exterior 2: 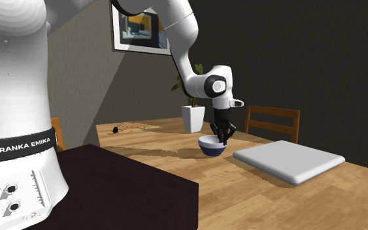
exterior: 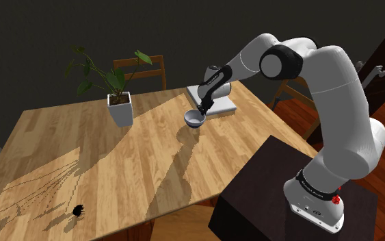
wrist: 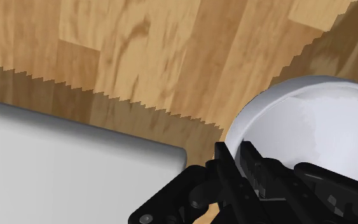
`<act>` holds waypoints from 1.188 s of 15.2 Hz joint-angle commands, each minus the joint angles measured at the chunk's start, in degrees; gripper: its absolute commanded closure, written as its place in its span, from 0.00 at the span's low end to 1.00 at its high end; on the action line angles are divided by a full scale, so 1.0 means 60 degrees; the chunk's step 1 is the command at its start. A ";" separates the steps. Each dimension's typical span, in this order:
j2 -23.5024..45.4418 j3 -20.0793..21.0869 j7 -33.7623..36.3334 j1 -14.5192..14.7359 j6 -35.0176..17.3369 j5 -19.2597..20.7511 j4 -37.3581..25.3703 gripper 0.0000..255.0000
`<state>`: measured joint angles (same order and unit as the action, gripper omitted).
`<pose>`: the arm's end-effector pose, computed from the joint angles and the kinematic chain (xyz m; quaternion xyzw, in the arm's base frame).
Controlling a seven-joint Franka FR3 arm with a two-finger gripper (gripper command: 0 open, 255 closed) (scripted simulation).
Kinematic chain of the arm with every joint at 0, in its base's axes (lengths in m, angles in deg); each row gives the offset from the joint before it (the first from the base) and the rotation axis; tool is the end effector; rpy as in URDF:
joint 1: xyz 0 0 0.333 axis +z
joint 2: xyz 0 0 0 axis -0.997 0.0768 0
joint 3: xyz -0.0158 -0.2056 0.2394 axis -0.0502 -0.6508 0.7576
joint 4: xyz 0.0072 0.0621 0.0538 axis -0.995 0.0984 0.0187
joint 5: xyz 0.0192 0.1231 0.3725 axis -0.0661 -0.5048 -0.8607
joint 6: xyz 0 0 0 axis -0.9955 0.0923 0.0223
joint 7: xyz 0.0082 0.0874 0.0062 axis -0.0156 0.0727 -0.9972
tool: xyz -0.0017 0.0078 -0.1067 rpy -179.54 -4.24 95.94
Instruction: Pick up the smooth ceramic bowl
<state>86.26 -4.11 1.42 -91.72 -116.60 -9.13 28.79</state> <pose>0.6527 -0.1362 0.1296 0.9960 -0.0714 0.0532 0.0013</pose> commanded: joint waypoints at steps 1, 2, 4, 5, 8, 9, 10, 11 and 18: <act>0.0002 0.0002 0.0000 0.0002 -0.0001 0.0000 -0.0001 1.00; 0.0002 0.0003 -0.0001 0.0001 -0.0002 -0.0001 0.0001 1.00; 0.0000 0.0002 -0.0001 0.0001 -0.0001 -0.0001 0.0002 1.00; 0.0001 0.0002 -0.0003 -0.0001 -0.0005 -0.0001 0.0005 1.00; -0.0325 -0.0046 0.0024 0.0035 0.0200 0.0035 0.0127 1.00; -0.0432 -0.0061 0.0034 0.0047 0.0271 0.0048 0.0164 1.00; -0.0538 -0.0078 0.0044 0.0059 0.0343 0.0061 0.0198 1.00; -0.0642 -0.0094 0.0054 0.0071 0.0416 0.0075 0.0230 1.00; -0.1347 -0.0205 0.0132 0.0152 0.0958 0.0180 0.0393 1.00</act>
<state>78.96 -5.25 2.31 -90.75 -111.18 -8.11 30.68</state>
